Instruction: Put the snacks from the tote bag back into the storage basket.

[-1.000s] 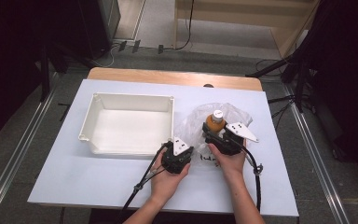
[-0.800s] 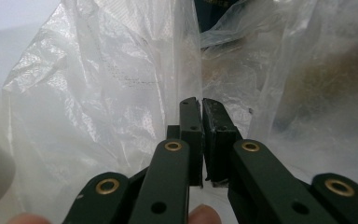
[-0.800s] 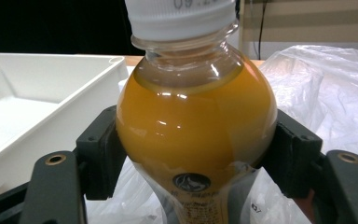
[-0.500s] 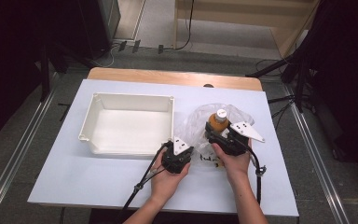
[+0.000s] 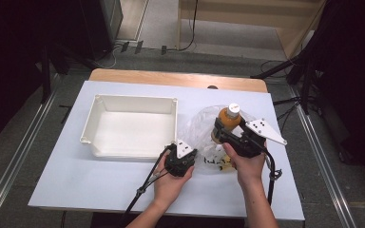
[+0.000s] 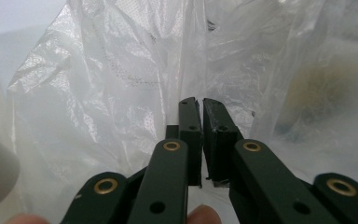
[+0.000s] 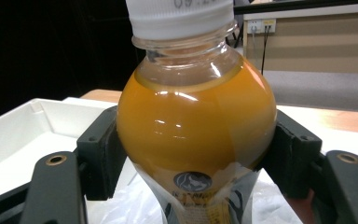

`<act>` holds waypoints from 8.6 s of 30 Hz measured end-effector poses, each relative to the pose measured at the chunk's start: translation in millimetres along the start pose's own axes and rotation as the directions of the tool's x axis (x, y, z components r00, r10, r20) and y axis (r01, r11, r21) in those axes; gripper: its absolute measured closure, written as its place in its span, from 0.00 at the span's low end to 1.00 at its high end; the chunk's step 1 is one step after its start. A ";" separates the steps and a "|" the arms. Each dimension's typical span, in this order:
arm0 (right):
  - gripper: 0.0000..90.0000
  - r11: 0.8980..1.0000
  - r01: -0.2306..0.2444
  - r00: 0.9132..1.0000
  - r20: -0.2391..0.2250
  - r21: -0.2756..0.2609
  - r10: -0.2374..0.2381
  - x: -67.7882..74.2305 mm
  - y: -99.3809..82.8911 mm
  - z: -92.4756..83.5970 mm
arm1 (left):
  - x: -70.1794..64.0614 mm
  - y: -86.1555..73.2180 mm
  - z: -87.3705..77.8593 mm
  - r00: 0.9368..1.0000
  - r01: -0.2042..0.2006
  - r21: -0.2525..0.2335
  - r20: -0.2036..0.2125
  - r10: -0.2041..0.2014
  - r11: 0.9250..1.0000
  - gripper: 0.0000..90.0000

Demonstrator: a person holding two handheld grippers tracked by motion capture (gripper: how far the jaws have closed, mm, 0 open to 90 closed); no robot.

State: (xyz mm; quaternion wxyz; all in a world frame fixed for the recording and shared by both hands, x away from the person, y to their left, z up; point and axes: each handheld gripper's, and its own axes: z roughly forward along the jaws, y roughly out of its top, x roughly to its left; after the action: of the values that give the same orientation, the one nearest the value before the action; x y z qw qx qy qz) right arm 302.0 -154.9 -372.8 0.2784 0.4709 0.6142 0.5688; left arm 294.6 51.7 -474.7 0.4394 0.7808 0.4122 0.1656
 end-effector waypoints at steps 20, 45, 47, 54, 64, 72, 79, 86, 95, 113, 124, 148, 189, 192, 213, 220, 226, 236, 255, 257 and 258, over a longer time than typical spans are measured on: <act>0.34 1.000 -0.005 1.000 -0.011 -0.005 0.005 2.2 5.5 -4.9 | 8.4 2.5 -36.3 0.993 0.034 -0.178 0.119 -0.013 0.983 0.29; 0.34 1.000 -0.012 1.000 -0.029 0.001 0.012 12.4 9.1 -6.3 | 51.0 -0.8 -111.5 0.998 0.015 -0.282 0.060 0.002 0.959 0.11; 0.34 1.000 -0.009 1.000 -0.030 0.001 0.009 13.4 9.2 -5.7 | 56.4 -4.3 -114.3 0.998 0.028 -0.281 0.056 -0.013 0.959 0.11; 0.34 1.000 0.001 0.999 -0.032 0.022 0.000 18.7 7.5 -1.0 | 74.3 -16.7 -123.6 0.999 0.035 -0.277 0.032 -0.028 0.960 0.06; 0.34 0.999 0.007 0.999 -0.049 0.031 -0.005 28.7 7.8 8.8 | 102.4 -27.4 -146.0 0.999 0.038 -0.295 -0.004 -0.041 0.955 0.02; 0.34 0.999 0.002 0.998 -0.056 0.039 0.000 32.5 10.5 14.9 | 122.6 -32.9 -157.0 0.997 0.043 -0.290 -0.046 -0.058 0.956 0.02; 0.34 0.999 -0.006 0.998 -0.060 0.037 0.009 35.2 13.5 19.8 | 128.5 -38.9 -158.5 0.997 0.046 -0.273 -0.052 -0.063 0.961 0.03; 0.34 0.998 -0.010 0.998 -0.054 0.058 0.013 37.3 14.2 27.1 | 136.1 -40.9 -162.0 0.994 0.054 -0.272 -0.074 -0.077 0.961 0.03; 0.34 0.997 -0.015 0.998 -0.068 0.072 0.020 50.1 12.5 41.7 | 142.2 -41.8 -166.2 0.992 0.056 -0.276 -0.091 -0.084 0.959 0.03; 0.34 0.997 -0.001 0.996 -0.084 0.072 0.007 68.8 20.5 61.7 | 146.3 -38.9 -167.7 0.992 0.062 -0.290 -0.092 -0.092 0.955 0.03; 0.34 0.997 -0.004 0.995 -0.094 0.073 0.011 80.7 20.5 73.1 | 147.5 -37.9 -165.1 0.992 0.074 -0.290 -0.077 -0.100 0.954 0.03; 0.34 0.996 0.023 0.990 -0.143 0.088 -0.010 105.0 20.4 100.0 | 148.8 -38.4 -165.2 0.992 0.076 -0.288 -0.076 -0.102 0.955 0.03; 0.34 0.969 0.094 0.991 -0.111 0.227 -0.070 115.5 -36.0 146.6 | 153.0 -40.7 -165.8 0.990 0.100 -0.295 -0.068 -0.126 0.950 0.03; 0.34 0.967 0.079 0.993 -0.100 0.243 -0.056 114.4 -40.7 149.8 | 152.8 -40.9 -165.6 0.990 0.099 -0.292 -0.071 -0.124 0.951 0.03; 0.21 0.987 0.039 0.995 -0.099 0.157 -0.024 90.6 -2.5 111.2 | 151.0 -41.6 -164.2 0.990 0.095 -0.282 -0.074 -0.120 0.955 0.03; 0.22 0.990 0.042 0.996 -0.083 0.132 -0.031 79.5 5.3 94.3 | 150.5 -42.0 -163.4 0.990 0.091 -0.283 -0.078 -0.117 0.955 0.03; 0.22 0.992 0.045 0.997 -0.065 0.122 -0.037 67.9 4.2 82.6 | 149.8 -42.3 -162.9 0.990 0.089 -0.279 -0.078 -0.114 0.956 0.03; 0.24 0.994 0.040 0.999 -0.034 0.103 -0.036 46.5 1.0 58.5 | 149.8 -43.0 -161.7 0.990 0.086 -0.274 -0.081 -0.112 0.958 0.03; 0.24 0.996 0.038 0.999 0.026 0.082 -0.040 13.5 -4.6 25.4 | 149.9 -44.8 -158.3 0.991 0.079 -0.260 -0.086 -0.105 0.962 0.03; 0.24 0.996 0.042 0.998 0.032 0.081 -0.045 10.8 -4.7 22.3 | 149.8 -44.9 -157.7 0.991 0.080 -0.260 -0.086 -0.105 0.962 0.03; 0.24 0.996 0.039 0.999 0.035 0.081 -0.042 9.7 -5.2 20.9 | 149.8 -44.9 -157.5 0.991 0.079 -0.258 -0.086 -0.105 0.963 0.03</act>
State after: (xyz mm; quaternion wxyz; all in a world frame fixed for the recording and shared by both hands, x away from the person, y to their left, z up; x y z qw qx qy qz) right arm 315.1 -136.7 -380.1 0.2820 0.4792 0.6408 0.5293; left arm 265.2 268.8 -439.1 0.5222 0.6889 0.4445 0.2348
